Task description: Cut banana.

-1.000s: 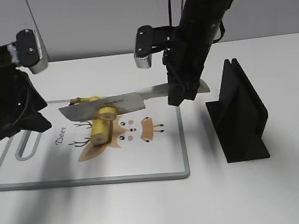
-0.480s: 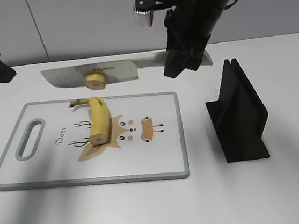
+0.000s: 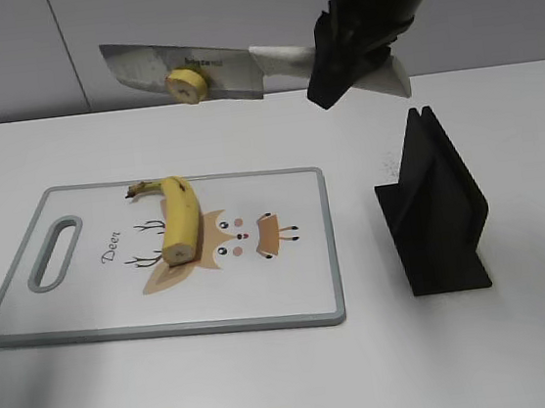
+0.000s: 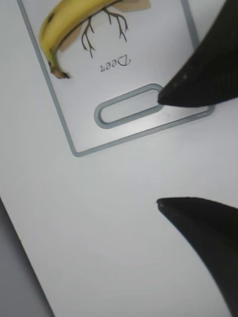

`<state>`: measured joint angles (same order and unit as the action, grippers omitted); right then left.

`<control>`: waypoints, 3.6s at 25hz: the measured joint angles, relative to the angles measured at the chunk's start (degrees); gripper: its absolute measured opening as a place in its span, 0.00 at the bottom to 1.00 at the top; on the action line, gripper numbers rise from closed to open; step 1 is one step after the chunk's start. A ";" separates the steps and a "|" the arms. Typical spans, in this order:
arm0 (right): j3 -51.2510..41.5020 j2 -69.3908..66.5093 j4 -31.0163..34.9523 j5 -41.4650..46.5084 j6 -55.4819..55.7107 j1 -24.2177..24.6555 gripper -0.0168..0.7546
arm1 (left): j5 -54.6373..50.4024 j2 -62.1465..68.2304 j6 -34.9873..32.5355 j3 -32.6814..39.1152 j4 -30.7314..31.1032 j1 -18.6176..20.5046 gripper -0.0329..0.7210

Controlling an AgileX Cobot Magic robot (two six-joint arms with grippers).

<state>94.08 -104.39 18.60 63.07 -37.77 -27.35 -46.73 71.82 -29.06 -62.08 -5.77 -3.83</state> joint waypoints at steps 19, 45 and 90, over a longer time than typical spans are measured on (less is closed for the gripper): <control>-18.84 18.92 -0.23 -6.61 30.76 0.00 0.24 | -15.34 -17.19 15.22 0.25 6.66 0.00 0.77; -41.12 36.59 -14.81 -16.21 62.87 0.00 0.24 | -17.20 -66.99 17.84 31.79 4.81 0.00 0.73; -55.10 29.21 -21.87 -30.46 71.05 0.00 0.24 | -15.44 -70.89 18.03 34.33 3.31 0.00 0.70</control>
<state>38.98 -75.18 -3.28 32.61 33.29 -27.35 -62.17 0.93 -11.03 -27.76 -2.46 -3.83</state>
